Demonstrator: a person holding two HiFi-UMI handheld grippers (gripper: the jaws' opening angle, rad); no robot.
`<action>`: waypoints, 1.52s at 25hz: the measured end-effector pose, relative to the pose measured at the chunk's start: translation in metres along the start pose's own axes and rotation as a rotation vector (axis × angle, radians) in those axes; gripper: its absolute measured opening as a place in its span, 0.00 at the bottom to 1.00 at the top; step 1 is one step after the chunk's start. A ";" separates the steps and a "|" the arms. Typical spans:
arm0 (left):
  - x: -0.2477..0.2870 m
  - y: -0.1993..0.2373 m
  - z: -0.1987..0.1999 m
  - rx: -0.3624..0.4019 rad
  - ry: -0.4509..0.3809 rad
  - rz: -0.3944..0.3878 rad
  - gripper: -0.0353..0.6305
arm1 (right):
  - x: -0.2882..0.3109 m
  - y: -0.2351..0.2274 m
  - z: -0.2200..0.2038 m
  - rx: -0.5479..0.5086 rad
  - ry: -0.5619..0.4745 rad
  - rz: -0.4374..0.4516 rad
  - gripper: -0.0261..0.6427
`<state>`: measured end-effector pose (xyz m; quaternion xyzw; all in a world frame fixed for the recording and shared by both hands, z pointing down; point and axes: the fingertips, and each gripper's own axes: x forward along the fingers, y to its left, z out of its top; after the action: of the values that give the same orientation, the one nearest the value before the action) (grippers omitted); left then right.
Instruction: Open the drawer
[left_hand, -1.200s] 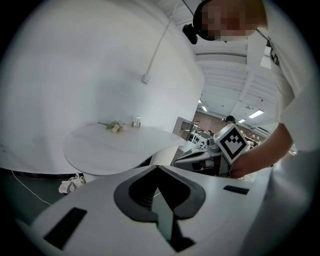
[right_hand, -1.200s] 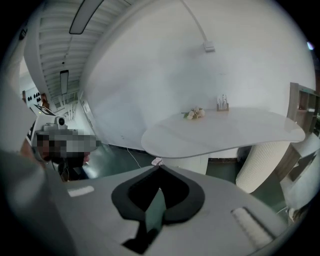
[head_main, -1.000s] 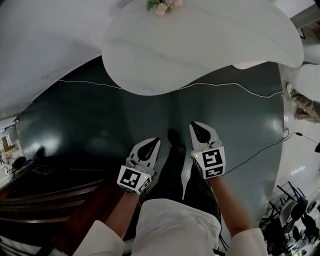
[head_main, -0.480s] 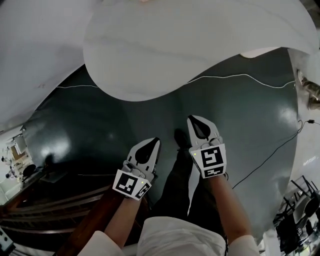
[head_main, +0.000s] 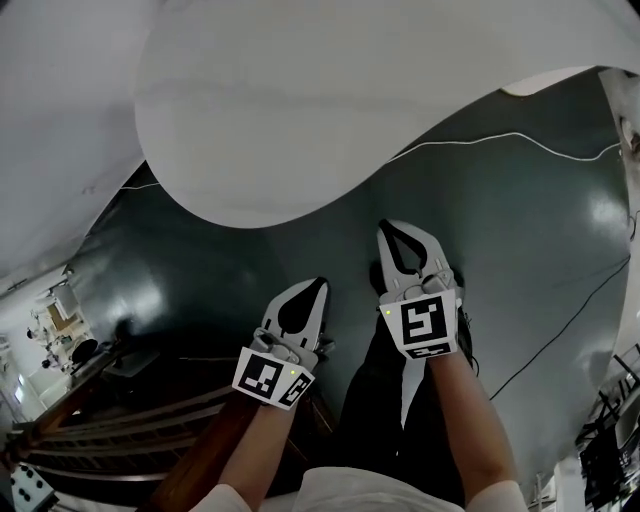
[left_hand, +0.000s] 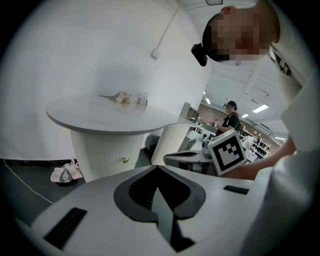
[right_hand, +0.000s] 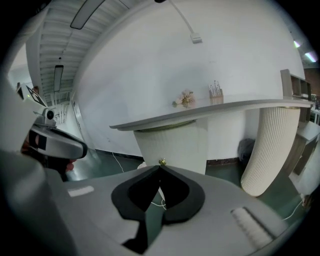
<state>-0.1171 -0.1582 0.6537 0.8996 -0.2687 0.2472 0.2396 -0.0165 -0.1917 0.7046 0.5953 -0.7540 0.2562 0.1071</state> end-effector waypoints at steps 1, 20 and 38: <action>0.006 0.003 -0.004 0.001 0.005 0.002 0.06 | 0.006 -0.003 -0.004 -0.010 -0.007 -0.003 0.06; 0.081 0.048 -0.071 -0.069 -0.012 0.041 0.06 | 0.093 0.004 -0.043 -0.088 -0.055 0.097 0.14; 0.095 0.090 -0.106 -0.069 -0.023 0.055 0.06 | 0.146 -0.009 -0.046 -0.129 -0.163 0.042 0.22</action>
<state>-0.1352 -0.1993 0.8159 0.8859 -0.3045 0.2337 0.2606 -0.0532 -0.2921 0.8141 0.5900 -0.7875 0.1598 0.0781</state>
